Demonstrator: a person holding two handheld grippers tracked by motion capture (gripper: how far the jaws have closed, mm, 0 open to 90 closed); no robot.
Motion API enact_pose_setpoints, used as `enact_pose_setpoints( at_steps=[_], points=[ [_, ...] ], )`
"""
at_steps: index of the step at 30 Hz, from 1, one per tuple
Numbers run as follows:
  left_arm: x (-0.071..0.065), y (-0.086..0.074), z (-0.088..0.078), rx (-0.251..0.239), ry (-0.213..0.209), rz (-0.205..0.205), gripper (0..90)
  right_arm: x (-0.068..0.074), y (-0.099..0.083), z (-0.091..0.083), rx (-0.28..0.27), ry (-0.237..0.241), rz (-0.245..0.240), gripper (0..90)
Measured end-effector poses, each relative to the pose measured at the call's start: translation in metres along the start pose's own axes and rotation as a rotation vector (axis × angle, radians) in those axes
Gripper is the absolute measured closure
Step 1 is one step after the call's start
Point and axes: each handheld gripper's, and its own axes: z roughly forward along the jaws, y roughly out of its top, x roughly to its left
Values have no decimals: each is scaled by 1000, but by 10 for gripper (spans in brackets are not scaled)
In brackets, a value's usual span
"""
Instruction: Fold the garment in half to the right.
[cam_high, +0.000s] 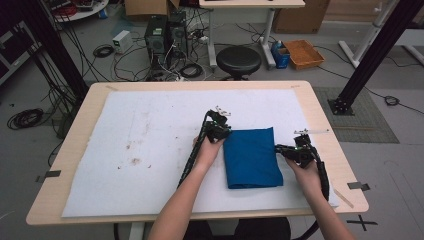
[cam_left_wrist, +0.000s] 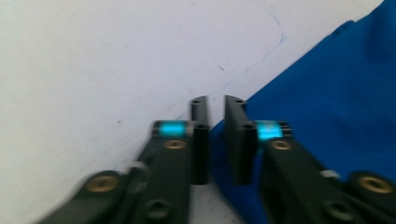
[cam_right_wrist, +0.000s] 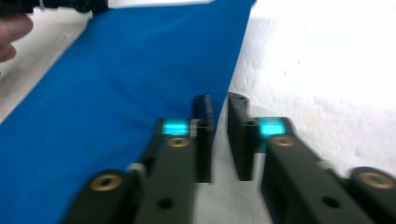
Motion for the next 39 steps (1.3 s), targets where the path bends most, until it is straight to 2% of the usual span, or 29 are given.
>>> enact_pose_setpoints(
  at_steps=[3,7,10,13,18,22,27,32,35,39],
  points=[
    [4,2,-14,-49,-24,-4,599,2,2,-6,-43,6,-17,651],
    [10,2,-48,-123,-78,35,476,5,8,-16,-106,23,-56,505],
    [17,-2,-84,-197,-123,54,434,8,12,-24,-145,39,-85,444],
    [25,-11,-122,-264,-159,75,426,11,17,-31,-157,65,-129,387],
    [40,-30,-178,-309,-197,127,393,17,29,-43,-158,125,-203,297],
    [52,-49,-212,-325,-177,175,381,23,40,-53,-178,160,-266,265],
    [69,-68,-235,-345,-173,158,363,28,49,-62,-203,173,-296,254],
    [81,-80,-246,-356,-155,140,340,26,44,-62,-181,175,-325,248],
    [86,-84,-250,-358,-142,119,335,22,44,-62,-185,161,-304,248],
    [88,-87,-252,-356,-135,114,330,21,46,-63,-204,151,-299,247]
  ],
)
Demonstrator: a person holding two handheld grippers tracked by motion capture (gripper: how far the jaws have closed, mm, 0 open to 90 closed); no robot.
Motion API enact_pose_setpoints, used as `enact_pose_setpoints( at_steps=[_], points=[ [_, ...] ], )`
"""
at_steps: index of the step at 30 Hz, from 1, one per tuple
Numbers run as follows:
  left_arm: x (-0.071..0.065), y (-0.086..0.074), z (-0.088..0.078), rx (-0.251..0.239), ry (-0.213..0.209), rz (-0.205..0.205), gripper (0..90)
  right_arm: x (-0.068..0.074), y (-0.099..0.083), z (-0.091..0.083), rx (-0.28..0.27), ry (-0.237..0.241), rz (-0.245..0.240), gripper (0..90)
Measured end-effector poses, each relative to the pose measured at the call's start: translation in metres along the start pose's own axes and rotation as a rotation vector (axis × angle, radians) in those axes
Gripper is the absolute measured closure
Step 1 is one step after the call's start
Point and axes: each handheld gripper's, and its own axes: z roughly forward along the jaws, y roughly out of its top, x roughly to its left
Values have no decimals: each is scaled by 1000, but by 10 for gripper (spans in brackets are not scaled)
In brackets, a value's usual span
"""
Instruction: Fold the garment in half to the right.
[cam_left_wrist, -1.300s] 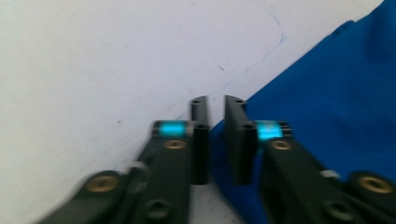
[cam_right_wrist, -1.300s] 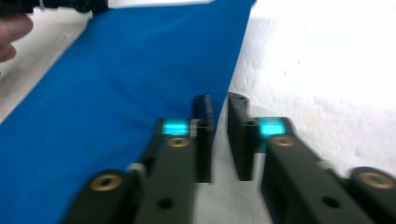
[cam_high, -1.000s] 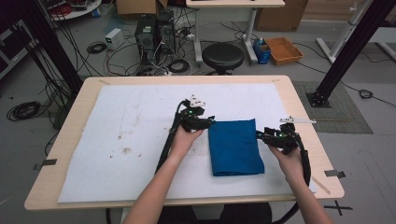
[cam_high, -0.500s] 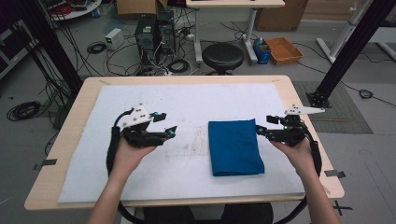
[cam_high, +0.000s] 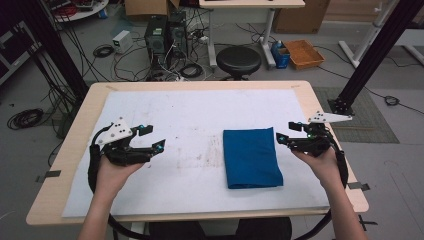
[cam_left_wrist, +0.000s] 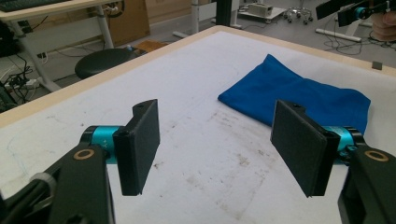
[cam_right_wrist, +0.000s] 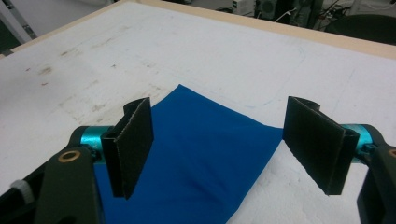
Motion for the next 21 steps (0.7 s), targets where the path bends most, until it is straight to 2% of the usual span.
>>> enact_pose_setpoints(
  at_steps=[9,21],
  points=[
    [3,-6,1,10,13,-17,330,1,1,0,-2,-19,10,247],
    [3,-8,3,19,9,-19,330,-1,-1,2,11,-18,14,247]
  ],
)
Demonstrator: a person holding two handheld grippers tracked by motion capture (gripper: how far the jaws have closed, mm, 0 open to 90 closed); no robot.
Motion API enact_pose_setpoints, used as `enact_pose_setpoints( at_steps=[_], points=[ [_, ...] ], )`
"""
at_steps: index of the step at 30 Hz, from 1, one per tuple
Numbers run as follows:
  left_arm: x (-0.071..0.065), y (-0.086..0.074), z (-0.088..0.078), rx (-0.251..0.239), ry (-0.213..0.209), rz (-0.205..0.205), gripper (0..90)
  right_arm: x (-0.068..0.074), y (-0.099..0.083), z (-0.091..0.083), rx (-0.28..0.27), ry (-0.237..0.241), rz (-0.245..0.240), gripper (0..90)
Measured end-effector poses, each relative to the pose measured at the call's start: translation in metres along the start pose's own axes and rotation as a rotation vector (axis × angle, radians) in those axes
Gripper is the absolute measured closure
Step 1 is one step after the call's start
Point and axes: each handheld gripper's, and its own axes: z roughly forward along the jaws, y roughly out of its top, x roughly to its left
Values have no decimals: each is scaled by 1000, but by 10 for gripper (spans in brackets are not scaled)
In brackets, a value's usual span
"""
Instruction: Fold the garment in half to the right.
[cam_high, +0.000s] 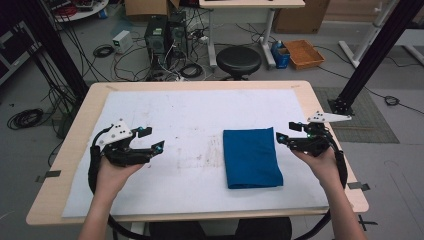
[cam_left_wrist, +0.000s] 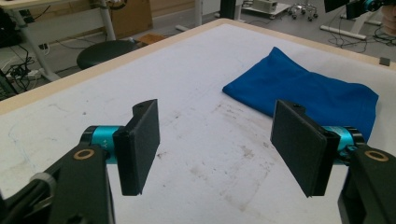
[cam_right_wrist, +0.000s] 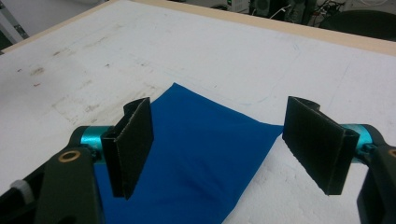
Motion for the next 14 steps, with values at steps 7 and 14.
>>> enact_pose_setpoints(
  at_steps=[7,14],
  points=[
    [0,-1,1,8,0,1,330,-1,0,0,-1,-1,0,247],
    [0,-2,2,14,2,3,329,-4,-1,0,2,-2,3,246]
  ],
)
